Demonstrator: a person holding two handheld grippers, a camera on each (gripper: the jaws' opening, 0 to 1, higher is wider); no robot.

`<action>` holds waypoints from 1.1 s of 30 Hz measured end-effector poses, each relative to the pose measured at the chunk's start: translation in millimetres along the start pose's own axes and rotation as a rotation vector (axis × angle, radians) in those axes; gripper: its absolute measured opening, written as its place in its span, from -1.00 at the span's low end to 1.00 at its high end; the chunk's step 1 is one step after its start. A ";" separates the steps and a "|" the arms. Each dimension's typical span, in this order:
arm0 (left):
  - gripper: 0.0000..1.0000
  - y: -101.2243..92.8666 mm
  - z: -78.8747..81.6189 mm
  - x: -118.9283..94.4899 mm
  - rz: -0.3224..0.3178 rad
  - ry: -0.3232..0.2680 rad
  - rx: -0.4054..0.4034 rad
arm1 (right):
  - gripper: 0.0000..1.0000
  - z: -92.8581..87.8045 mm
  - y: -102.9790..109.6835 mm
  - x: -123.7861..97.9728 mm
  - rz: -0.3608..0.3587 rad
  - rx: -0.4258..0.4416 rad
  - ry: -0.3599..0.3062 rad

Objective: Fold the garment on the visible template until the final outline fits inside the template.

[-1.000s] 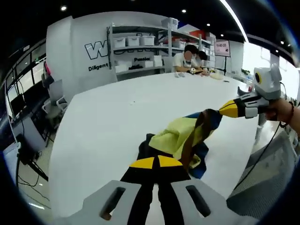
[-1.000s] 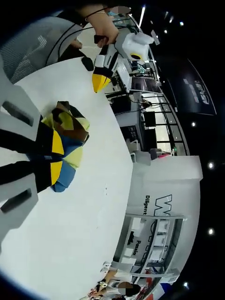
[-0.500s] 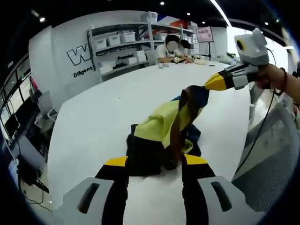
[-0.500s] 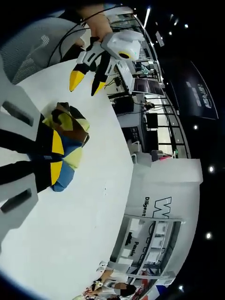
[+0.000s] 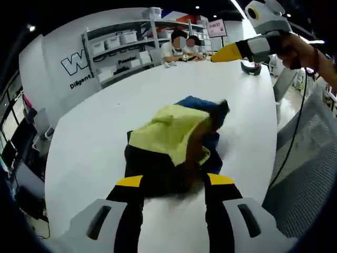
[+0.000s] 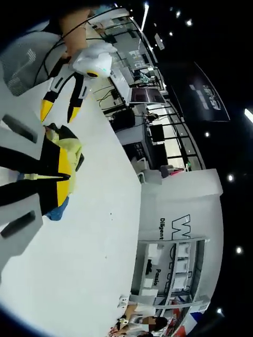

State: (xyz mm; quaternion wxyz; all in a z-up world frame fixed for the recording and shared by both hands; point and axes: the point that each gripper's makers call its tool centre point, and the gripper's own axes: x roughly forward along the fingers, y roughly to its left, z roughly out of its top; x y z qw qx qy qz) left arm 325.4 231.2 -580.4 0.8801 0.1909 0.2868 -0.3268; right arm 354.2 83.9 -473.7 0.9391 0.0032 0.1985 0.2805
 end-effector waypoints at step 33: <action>-0.25 11.7 -27.8 13.0 -0.005 0.122 0.045 | -0.19 -130.3 0.6 14.9 0.075 -0.086 0.331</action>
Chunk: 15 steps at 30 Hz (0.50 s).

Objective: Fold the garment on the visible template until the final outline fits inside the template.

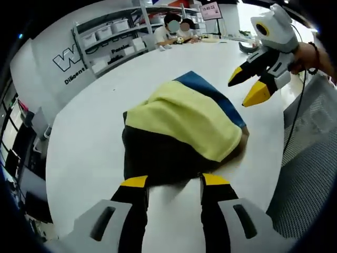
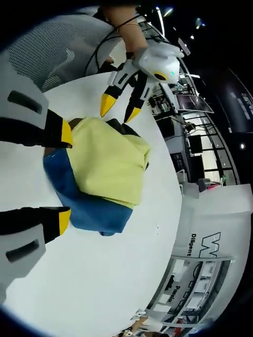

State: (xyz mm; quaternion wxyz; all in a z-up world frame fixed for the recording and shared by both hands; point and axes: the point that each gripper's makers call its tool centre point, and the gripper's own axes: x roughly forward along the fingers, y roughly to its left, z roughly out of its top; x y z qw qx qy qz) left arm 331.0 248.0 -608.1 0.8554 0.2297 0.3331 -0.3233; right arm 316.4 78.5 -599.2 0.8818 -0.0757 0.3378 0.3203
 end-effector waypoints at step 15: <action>-0.54 5.8 -3.5 16.9 -0.040 -0.003 -0.128 | -0.38 -24.1 -7.5 14.7 -0.007 0.069 0.055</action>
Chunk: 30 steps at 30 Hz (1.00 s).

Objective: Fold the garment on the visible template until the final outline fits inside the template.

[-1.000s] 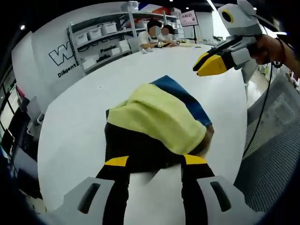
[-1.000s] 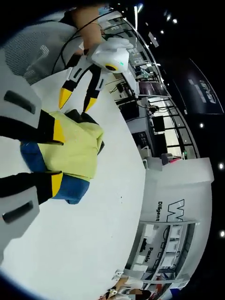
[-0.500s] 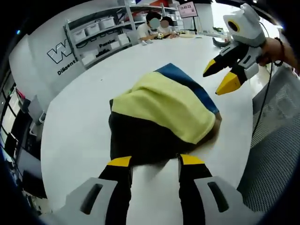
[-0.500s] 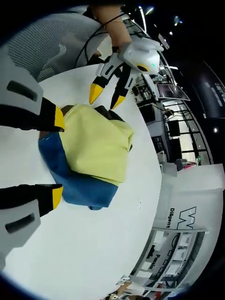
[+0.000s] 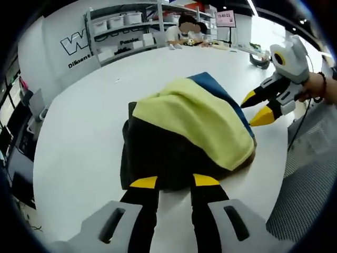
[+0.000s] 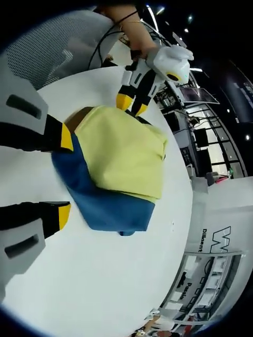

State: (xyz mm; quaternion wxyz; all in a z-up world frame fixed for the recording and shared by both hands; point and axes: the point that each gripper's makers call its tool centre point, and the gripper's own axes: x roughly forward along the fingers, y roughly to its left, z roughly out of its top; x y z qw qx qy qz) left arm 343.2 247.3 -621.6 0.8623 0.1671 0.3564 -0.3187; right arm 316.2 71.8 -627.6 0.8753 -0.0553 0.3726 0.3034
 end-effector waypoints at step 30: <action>-0.95 -6.0 -7.8 -5.7 -0.029 0.000 -0.115 | -1.00 -7.5 2.7 5.7 0.000 -0.071 0.051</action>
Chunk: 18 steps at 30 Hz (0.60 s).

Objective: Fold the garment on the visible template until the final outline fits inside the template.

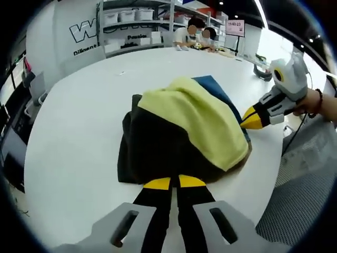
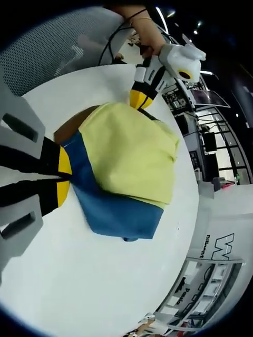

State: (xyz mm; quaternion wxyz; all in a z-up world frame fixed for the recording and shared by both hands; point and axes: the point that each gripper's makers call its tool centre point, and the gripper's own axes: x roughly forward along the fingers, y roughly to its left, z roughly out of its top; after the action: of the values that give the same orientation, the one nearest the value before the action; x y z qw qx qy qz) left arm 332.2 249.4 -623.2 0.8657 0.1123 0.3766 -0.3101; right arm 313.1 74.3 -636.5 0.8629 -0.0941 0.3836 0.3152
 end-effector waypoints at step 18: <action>-0.95 -10.4 -3.3 -44.8 0.037 0.022 0.039 | -1.00 6.0 17.4 -39.4 0.042 -0.033 -0.040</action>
State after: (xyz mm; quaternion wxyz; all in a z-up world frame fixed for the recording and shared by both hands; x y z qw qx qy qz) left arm 300.3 262.9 -592.8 0.8647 0.1396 0.3779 -0.3000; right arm 286.0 71.7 -602.6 0.8620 -0.0939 0.3631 0.3410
